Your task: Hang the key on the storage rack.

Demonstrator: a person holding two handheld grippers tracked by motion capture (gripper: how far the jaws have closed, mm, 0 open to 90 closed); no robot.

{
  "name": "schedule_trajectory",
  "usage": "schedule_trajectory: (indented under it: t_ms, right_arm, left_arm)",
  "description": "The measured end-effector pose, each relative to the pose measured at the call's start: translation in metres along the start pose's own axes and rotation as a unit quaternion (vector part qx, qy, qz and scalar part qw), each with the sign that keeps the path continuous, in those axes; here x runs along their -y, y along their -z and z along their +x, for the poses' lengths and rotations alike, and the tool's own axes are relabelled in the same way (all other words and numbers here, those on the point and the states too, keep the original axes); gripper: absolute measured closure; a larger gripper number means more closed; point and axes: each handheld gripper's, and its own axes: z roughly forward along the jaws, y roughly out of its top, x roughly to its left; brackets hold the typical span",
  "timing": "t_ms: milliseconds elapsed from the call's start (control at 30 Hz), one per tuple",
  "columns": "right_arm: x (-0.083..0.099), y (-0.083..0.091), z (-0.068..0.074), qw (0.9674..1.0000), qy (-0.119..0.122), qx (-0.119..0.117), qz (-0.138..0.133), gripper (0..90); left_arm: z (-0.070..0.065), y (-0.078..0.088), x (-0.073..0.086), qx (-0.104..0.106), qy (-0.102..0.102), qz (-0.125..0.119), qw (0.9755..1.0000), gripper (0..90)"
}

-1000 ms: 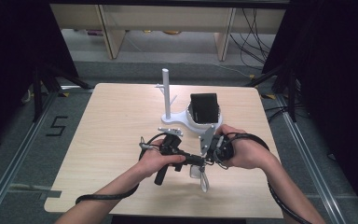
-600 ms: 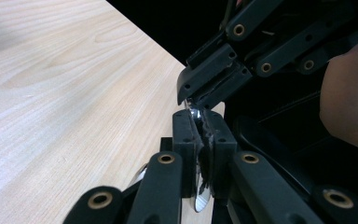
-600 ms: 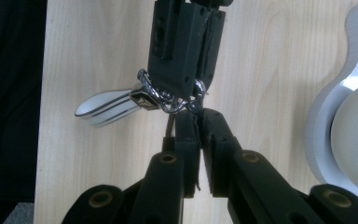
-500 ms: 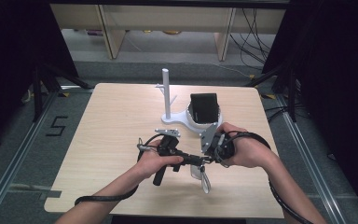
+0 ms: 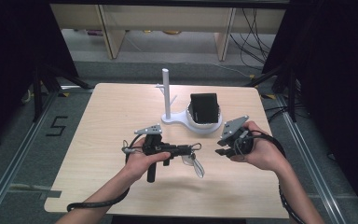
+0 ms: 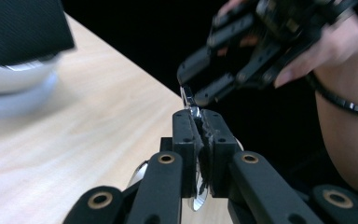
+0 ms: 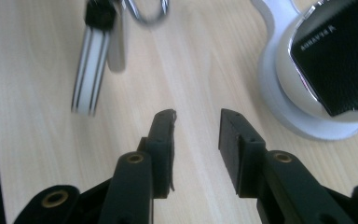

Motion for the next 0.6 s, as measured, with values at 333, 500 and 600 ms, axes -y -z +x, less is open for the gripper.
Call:
schedule_trajectory:
  t_ms: [333,500,600]
  right_arm:
    - [0.045,-0.016,-0.007,0.9851,-0.139,0.051,-0.087,61.8]
    - [0.065,-0.021,-0.009,0.9691,-0.201,0.076,-0.121,59.4]
    - [0.078,-0.026,-0.007,0.9464,-0.267,0.093,-0.156,56.8]
  left_arm:
    - [0.013,0.045,0.001,-0.076,-0.026,-0.092,0.9925,84.6]
    - [0.017,0.061,0.002,-0.119,-0.05,-0.121,0.9842,84.6]
    - [0.019,0.069,0.004,-0.141,-0.059,-0.14,0.9783,84.6]
